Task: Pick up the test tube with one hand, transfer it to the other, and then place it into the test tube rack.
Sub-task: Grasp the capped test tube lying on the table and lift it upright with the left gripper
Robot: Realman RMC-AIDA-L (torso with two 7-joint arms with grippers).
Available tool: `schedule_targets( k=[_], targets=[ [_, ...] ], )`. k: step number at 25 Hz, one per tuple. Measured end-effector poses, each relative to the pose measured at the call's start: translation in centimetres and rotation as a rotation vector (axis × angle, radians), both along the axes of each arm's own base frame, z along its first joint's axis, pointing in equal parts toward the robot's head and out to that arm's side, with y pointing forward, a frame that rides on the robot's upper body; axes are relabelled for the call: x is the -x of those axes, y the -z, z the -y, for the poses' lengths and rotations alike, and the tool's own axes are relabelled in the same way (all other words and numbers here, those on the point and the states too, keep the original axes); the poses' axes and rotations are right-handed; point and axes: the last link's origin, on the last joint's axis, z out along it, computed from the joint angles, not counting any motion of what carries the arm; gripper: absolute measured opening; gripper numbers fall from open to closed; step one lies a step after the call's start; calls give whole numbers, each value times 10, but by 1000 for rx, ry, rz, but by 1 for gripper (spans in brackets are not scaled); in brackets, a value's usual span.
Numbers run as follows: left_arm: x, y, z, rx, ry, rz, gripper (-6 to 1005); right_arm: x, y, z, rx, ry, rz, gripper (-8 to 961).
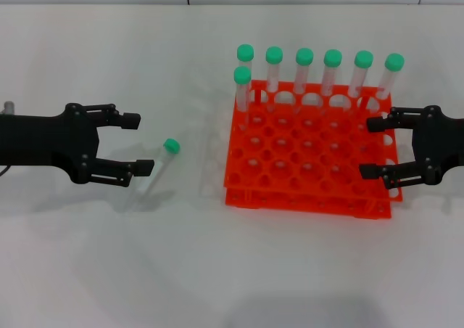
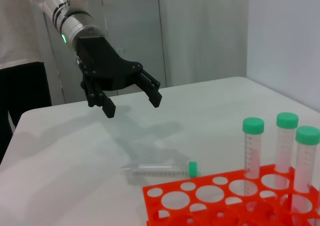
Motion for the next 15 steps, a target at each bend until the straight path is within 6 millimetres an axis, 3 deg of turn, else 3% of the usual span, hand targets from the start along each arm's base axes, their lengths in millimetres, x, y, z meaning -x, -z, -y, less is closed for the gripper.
schedule_targets(
  k=[15],
  targets=[
    [-2,-2,-6,-8,-46,1,851,-1,0,0,-18,13,-10,841]
  ],
)
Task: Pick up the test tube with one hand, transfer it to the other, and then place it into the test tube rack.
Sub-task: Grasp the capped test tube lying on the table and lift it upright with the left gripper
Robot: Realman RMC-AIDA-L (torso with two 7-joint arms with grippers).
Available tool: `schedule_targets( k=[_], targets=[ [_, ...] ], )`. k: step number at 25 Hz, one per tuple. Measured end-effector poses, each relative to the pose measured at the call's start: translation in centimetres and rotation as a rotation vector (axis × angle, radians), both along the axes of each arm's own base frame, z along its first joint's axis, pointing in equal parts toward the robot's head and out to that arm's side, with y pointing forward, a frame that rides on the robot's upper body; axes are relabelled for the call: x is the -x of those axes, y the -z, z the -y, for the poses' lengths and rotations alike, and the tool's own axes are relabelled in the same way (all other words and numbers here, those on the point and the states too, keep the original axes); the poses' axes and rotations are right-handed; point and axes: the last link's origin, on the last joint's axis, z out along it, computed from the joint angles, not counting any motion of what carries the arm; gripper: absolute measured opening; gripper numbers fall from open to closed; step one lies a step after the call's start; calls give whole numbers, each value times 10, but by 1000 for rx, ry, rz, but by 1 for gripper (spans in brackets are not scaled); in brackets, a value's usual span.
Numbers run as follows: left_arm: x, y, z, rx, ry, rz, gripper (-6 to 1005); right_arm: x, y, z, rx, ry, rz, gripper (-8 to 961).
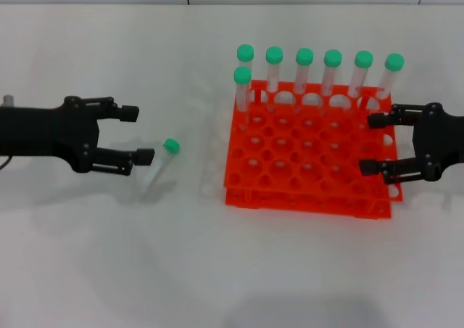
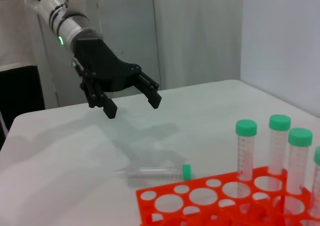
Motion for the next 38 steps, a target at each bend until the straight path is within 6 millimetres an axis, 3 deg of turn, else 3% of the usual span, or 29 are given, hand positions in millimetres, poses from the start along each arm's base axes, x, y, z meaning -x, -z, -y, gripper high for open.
schedule_targets(
  k=[9,18,29,38],
  targets=[
    [-30,-19,-6,56,-233,-153,836,-7,-7,-1,-62,46,-29,841],
    [-63,-20,-24,152,-563,-303,821,-5,-11,-3,-83,23,-15,842],
    [-69,12,-38,177,-769,-601,803,2,-5,-5,-91,-12,-19,842],
    [-68,44,-37,177,-797,-700,789,2,0,-3,-94,-13,-14,842]
  ],
)
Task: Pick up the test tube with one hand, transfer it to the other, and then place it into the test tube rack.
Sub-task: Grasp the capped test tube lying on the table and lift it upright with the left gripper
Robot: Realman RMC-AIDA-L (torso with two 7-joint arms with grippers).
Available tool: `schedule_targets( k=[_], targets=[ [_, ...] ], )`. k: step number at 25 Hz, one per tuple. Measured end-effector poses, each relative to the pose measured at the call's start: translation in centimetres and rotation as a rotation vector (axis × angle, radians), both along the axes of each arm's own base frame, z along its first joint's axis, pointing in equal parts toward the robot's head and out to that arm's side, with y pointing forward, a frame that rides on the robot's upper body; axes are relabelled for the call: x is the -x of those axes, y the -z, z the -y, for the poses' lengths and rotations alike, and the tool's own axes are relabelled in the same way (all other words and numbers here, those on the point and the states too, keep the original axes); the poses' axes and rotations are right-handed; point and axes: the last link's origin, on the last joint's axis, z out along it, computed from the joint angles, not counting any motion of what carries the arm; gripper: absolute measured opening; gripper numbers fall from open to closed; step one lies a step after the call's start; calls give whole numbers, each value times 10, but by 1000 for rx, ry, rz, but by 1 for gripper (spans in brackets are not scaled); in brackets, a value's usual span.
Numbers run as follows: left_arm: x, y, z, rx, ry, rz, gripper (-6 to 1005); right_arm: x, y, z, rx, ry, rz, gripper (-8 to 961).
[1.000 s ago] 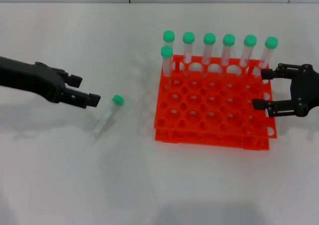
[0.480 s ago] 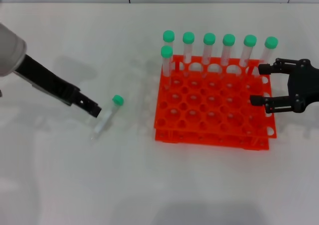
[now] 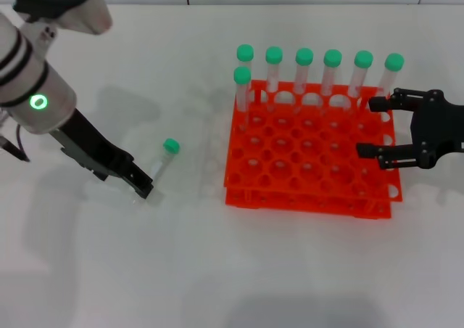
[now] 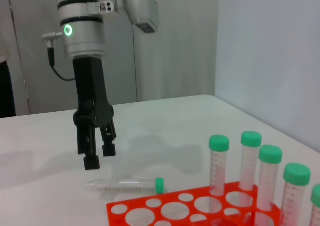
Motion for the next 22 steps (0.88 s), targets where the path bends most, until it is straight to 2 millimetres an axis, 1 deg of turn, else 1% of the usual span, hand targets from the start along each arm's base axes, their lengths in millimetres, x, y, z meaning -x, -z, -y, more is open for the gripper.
schedule_targets(
  k=[7,17,22],
  targets=[
    [1,17,0,-6,-19,-37,777,1,3,1,5,-1,-1,842],
    [1,20,-4,-61,-41,-37,761,-4,2,0,-9,14,7,841],
    [1,25,-4,-43,-43,-44,753,-6,2,-1,-22,21,16,841]
  ],
)
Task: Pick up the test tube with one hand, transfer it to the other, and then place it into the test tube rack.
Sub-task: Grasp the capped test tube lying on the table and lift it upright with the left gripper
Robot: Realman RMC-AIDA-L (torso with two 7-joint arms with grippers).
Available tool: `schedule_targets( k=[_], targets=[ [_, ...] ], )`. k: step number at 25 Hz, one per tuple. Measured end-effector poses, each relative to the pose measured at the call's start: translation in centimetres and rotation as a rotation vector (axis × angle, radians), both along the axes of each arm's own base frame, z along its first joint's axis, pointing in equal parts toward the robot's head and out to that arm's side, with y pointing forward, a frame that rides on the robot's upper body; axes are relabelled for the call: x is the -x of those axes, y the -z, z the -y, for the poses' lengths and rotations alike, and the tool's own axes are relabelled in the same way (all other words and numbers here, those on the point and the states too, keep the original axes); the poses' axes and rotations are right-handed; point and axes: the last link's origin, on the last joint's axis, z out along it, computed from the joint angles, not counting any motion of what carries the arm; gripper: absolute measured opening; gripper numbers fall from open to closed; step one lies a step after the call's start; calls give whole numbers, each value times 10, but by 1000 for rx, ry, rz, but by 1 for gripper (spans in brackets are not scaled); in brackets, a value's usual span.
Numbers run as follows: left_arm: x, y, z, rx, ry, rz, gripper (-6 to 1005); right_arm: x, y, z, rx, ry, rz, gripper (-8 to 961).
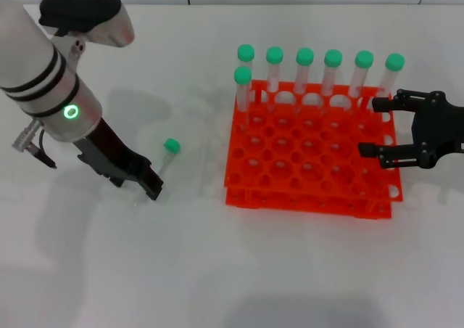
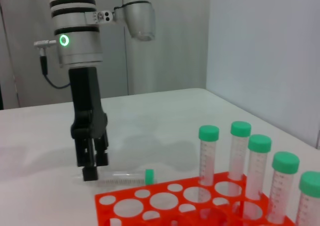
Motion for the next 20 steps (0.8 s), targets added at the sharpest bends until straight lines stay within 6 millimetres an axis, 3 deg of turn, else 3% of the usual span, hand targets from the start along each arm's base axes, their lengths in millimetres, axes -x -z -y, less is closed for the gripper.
schedule_targets(
  k=[5,9,15,20],
  targets=[
    [0,7,0,23,-12,-15,745,-1,1,-1,-8,0,8,841],
    [-1,8,-1,19,-16,-15,518,0,1,-2,-9,-2,11,841],
    [-1,11,2,27,-18,-39,287,0,1,-3,-10,-2,11,842],
    [3,13,4,36,-32,-46,240,1,0,-3,-15,-5,12,842]
  ],
)
